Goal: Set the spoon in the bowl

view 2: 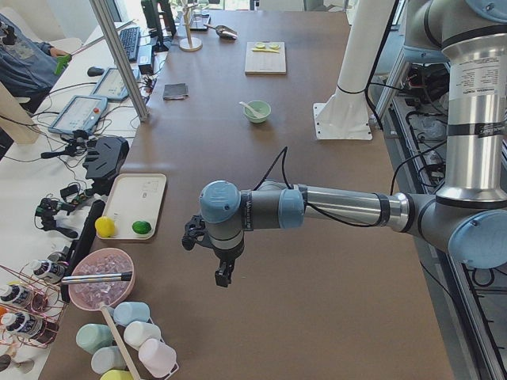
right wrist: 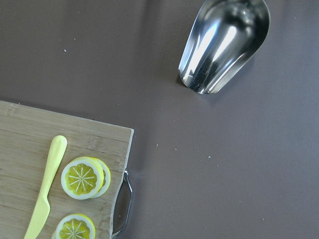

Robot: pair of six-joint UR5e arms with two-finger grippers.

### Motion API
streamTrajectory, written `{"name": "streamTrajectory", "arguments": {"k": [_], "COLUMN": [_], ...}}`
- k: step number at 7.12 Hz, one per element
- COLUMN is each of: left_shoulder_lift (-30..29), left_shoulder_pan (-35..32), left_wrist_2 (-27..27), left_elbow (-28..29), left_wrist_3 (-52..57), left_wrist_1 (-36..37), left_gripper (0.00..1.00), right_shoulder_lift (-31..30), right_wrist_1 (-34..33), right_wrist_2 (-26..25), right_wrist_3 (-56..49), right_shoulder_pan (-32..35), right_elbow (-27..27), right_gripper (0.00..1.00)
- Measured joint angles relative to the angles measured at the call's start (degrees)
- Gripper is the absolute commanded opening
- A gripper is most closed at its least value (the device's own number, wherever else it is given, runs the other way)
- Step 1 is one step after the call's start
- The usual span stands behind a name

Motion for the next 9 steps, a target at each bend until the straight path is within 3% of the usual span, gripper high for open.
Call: {"name": "streamTrajectory", "arguments": {"k": [9], "left_shoulder_lift": [0.3], "left_shoulder_pan": [-0.2], "left_wrist_2": [0.4], "left_elbow": [-1.7], "left_wrist_3": [-0.1], "left_wrist_1": [-0.1], "left_gripper": [0.98], "right_shoulder_lift": [-0.3], "right_wrist_1": [0.0], "right_wrist_2": [-0.2], "right_wrist_3": [-0.1], "right_shoulder_pan": [0.0], "right_elbow": [0.0], "right_gripper": [1.0]}}
